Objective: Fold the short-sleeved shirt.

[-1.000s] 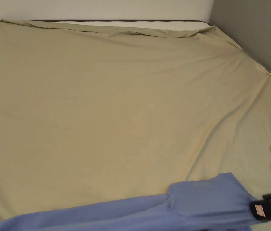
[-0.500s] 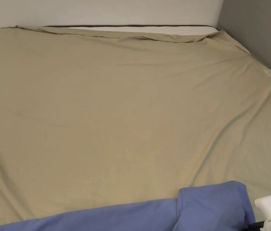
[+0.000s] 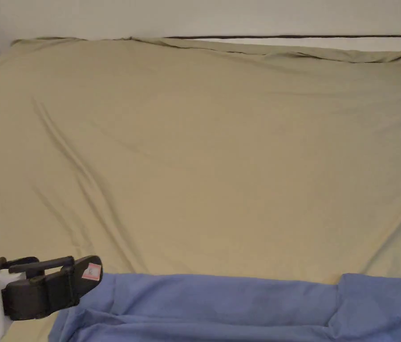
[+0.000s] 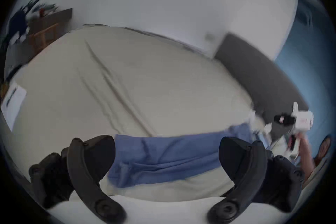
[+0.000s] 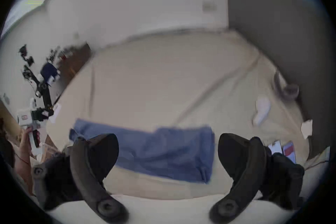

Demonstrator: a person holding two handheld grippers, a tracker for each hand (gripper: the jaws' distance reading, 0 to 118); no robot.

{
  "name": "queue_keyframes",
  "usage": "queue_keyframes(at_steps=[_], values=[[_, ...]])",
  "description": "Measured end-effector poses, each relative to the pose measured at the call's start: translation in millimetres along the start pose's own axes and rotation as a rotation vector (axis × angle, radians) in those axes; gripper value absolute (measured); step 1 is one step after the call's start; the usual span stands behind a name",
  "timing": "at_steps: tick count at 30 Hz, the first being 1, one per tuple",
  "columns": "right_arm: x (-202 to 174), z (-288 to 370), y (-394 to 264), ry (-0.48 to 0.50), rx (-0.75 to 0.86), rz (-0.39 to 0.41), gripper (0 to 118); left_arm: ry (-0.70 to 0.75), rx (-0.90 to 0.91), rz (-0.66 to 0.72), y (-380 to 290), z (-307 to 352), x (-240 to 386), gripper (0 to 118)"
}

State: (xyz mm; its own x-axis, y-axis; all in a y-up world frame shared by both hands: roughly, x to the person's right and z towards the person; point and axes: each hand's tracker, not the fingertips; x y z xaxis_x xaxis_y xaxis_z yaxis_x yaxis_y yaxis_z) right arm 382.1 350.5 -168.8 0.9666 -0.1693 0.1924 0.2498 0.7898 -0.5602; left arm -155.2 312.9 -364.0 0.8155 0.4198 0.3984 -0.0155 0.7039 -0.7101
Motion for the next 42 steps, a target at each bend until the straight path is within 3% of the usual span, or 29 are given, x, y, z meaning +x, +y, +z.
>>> queue_keyframes(at_steps=[1,2,3,4,5,8,11,12,13,14,15,16,19,20,23,25,27,31,32,33,34,36,37,38,40,42], values=[[-16.5,1.9,-5.1,-0.025,0.015,0.007,107,-0.004,-0.048,0.039,-6.3,-2.1,1.5,118],[-29.9,-0.4,-10.6,-0.041,0.008,0.024,89,-0.003,-0.061,0.067,-13.2,-4.4,2.2,111],[-45.7,-4.2,-19.1,-0.032,0.024,0.049,37,0.001,-0.06,0.093,-23.1,-8.0,1.1,72],[-60.3,-10.5,-28.0,-0.024,0.031,0.082,4,-0.009,-0.055,0.121,-31.8,-12.1,-1.7,19],[-68.5,-16.3,-35.6,-0.015,0.025,0.059,4,-0.011,-0.078,0.165,-38.7,-22.2,-11.1,0],[-83.0,-29.8,-43.6,0.197,-0.081,-0.046,4,-0.018,-0.139,0.186,-49.0,-37.4,-31.9,0],[-91.7,-27.3,-39.5,0.214,-0.062,-0.012,4,0.004,-0.174,0.175,-35.2,-42.7,-68.0,0],[-93.0,-26.0,-35.5,0.21,-0.065,0.036,4,-0.001,-0.22,0.179,-25.1,-44.5,-81.3,32],[-93.8,-24.8,-33.0,0.201,-0.061,0.06,4,-0.009,-0.251,0.178,-19.3,-48.5,-99.7,97],[-94.1,-24.6,-31.5,0.199,-0.062,0.071,4,-0.019,-0.265,0.185,-14.9,-52.9,-114.6,118],[-93.3,-26.1,-30.0,0.207,-0.072,0.073,4,-0.021,-0.337,0.185,-13.8,-66.1,-132.0,118],[-92.7,-27.8,-29.4,0.216,-0.083,0.072,4,-0.054,-0.289,0.186,-5.8,-63.6,-140.6,118],[-91.1,-33.9,-32.5,0.235,-0.117,0.042,4,-0.121,-0.448,0.301,-5.6,-84.4,-163.9,118],[-90.8,-35.4,-33.8,0.239,-0.124,0.035,4,-0.136,-0.458,0.304,-9.0,-100.3,-142.8,118],[-88.7,-40.9,-38.0,0.261,-0.148,-0.014,4,-0.139,-0.526,0.242,-21.1,-131.1,-113.7,118],[-86.5,-44.2,-38.5,0.268,-0.161,-0.036,4,-0.143,-0.555,0.212,-35.2,-150.7,-126.7,118],[-84.1,-46.7,-38.2,0.265,-0.171,-0.041,4,-0.075,-0.55,0.098,-28.3,-147.4,-109.9,118],[-78.9,-49.6,-37.2,0.263,-0.178,-0.042,4,0.104,-0.522,0.047,-31.0,-155.3,-125.8,114],[-78.2,-50.2,-37.1,0.264,-0.178,-0.044,4,0.154,-0.525,-0.004,-36.3,-151.4,-104.3,103],[-77.5,-50.7,-37.0,0.264,-0.176,-0.049,4,0.197,-0.522,-0.067,-39.2,-147.7,-93.3,80],[-77.0,-51.1,-37.0,0.263,-0.176,-0.055,4,0.225,-0.492,-0.097,-40.1,-142.8,-86.4,64],[-75.7,-52.2,-38.5,0.263,-0.18,-0.066,4,0.127,-0.449,0.015,-35.7,-129.8,-82.6,25],[-75.2,-52.1,-38.7,0.264,-0.183,-0.07,4,0.188,-0.414,0.0,-34.6,-123.6,-79.1,14],[-74.7,-51.9,-38.7,0.267,-0.185,-0.069,4,0.11,-0.409,0.028,-34.7,-121.4,-78.3,14],[-73.3,-51.3,-39.9,0.269,-0.185,-0.066,4,-0.064,-0.368,0.233,-33.3,-115.3,-90.4,14],[-71.0,-49.8,-39.1,0.265,-0.183,-0.065,4,-0.137,-0.344,0.314,-37.8,-115.0,-98.9,14]])
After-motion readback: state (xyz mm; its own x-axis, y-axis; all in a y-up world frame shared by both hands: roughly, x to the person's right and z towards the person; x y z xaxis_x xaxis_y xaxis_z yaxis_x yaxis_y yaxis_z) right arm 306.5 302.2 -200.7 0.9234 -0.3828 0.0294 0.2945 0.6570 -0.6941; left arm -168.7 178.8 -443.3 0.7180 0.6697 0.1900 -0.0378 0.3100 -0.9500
